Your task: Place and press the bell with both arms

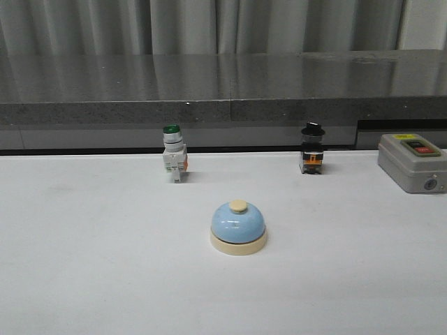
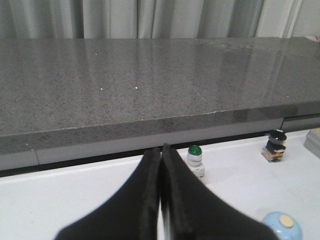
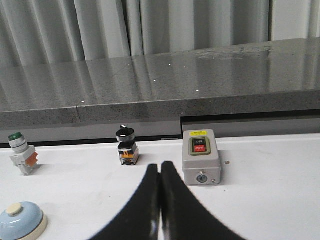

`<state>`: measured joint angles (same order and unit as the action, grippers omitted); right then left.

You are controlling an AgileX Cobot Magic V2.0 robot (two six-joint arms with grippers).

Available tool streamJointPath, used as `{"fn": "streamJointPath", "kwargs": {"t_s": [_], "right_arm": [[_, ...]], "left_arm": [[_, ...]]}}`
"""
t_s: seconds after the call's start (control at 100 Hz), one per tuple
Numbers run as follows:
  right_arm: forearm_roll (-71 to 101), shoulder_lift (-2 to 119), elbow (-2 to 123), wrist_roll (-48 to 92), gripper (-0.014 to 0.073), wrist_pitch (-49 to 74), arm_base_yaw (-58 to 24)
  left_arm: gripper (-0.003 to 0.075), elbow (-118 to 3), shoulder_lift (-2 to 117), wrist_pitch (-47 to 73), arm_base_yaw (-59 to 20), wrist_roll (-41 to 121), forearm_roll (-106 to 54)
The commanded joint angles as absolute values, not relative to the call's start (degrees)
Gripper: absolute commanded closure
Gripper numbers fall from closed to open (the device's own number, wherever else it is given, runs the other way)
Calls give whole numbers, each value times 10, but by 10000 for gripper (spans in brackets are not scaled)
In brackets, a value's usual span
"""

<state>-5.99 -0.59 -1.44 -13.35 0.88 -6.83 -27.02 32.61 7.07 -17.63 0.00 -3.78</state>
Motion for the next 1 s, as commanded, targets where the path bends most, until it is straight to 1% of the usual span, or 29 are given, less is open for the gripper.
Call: {"fn": "streamJointPath", "kwargs": {"t_s": [0.0,0.19,0.31,0.44,0.64,0.83,0.99], "right_arm": [[-66,-15,-7,-129,654,-37,-66],[-66,-15,-7,-129,654,-37,-66],[-66,-15,-7,-129,654,-37,-66],[-66,-15,-7,-129,654,-37,-66],[-66,-15,-7,-129,654,-37,-66],[-66,-15,-7,-129,654,-37,-66],[-66,-15,-7,-129,654,-37,-66]], "left_arm": [[741,-270,310,18,-174,-8,4],[741,-211,242,-6,-162,-9,9],[741,-166,192,-34,-125,-13,7],[741,-118,133,-35,-81,-37,7],[741,-50,43,-35,-37,-38,7],[741,-5,-7,-39,-25,-38,7],[741,22,-20,-44,-25,-38,7]]}}
